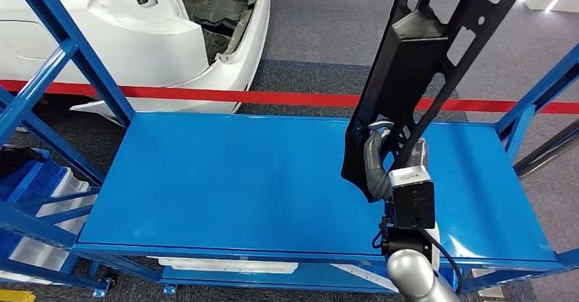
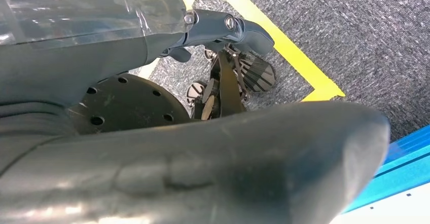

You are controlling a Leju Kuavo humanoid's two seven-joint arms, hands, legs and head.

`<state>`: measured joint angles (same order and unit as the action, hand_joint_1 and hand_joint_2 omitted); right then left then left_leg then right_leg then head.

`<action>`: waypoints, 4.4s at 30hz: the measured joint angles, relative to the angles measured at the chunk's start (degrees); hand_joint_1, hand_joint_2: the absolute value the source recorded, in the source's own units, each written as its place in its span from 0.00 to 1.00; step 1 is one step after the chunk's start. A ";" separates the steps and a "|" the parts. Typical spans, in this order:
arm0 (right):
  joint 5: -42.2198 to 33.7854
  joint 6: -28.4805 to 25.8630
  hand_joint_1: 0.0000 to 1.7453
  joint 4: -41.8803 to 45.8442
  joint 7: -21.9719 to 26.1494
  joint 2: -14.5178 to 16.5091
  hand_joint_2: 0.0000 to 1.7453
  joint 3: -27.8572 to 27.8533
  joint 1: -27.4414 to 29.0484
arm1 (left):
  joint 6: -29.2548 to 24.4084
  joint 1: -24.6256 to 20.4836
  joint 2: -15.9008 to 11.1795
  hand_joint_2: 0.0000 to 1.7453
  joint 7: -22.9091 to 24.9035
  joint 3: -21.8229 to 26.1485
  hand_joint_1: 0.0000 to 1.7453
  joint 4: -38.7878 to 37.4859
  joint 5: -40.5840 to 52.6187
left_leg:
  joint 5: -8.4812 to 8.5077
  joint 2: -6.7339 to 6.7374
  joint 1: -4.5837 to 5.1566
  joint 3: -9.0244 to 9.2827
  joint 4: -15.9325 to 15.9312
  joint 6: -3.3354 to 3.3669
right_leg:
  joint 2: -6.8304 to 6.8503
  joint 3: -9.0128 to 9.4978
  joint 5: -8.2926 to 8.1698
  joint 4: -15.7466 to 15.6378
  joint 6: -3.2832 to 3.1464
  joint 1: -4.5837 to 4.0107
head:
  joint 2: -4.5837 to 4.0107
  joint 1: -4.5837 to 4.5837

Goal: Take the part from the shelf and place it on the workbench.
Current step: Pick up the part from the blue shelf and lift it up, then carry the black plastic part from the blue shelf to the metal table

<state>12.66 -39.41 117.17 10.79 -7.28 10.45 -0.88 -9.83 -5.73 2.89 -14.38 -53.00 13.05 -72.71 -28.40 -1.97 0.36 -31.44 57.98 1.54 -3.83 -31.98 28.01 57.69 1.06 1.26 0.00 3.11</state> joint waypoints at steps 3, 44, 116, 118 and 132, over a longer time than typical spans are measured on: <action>-0.02 -0.02 1.00 -0.12 -0.01 0.10 1.00 -0.14 0.07 | 0.02 0.04 0.13 0.00 -0.02 -0.01 0.00 0.03 -0.04 | 0.87 1.02 -0.54 0.26 -1.13 0.82 | 2.20 -2.17 3.73 5.27 0.34 -0.16 | 0.00 0.54; 6.38 -0.15 1.00 -1.63 -7.01 -1.54 1.00 0.87 -0.60 | 1.55 -0.19 0.17 0.00 -2.36 -2.46 0.00 0.34 -0.31 | 2.06 2.67 -0.13 -3.65 1.54 -0.50 | 3.82 3.79 3.85 1.02 0.14 -0.81 | 0.00 0.68; 5.90 -0.15 1.00 -0.87 -7.25 -2.65 1.00 2.45 -0.62 | 3.14 -0.52 -0.01 0.00 -4.22 -2.80 0.00 0.26 -0.43 | -3.15 2.09 -0.87 -9.82 17.62 -3.48 | 4.63 1.42 0.49 -1.26 -2.89 -1.07 | 0.00 -0.40; 5.98 -0.15 1.00 -0.86 -7.14 -2.65 1.00 2.49 -0.50 | 3.16 -0.57 -0.01 0.00 -4.22 -2.80 0.00 0.26 -0.43 | -0.51 2.05 -1.08 -5.02 13.82 -3.50 | 4.63 -1.32 -0.34 0.31 -2.39 -0.94 | 0.00 -0.48; 6.50 -0.20 1.00 0.13 -7.50 -3.34 1.00 2.55 2.07 | 4.00 -0.64 -0.01 0.00 -4.22 -2.89 0.00 0.26 -0.40 | 1.95 2.76 -0.65 -3.57 0.28 0.05 | 4.18 -4.20 6.28 16.44 0.85 -0.45 | 0.00 0.52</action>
<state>19.16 -39.60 117.30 3.29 -10.62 13.00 1.19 -5.83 -6.37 2.89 -18.60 -55.89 13.31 -73.11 -26.45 0.79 -0.28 -35.01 58.26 1.59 0.35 -36.18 34.29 74.13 1.91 0.81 0.00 3.63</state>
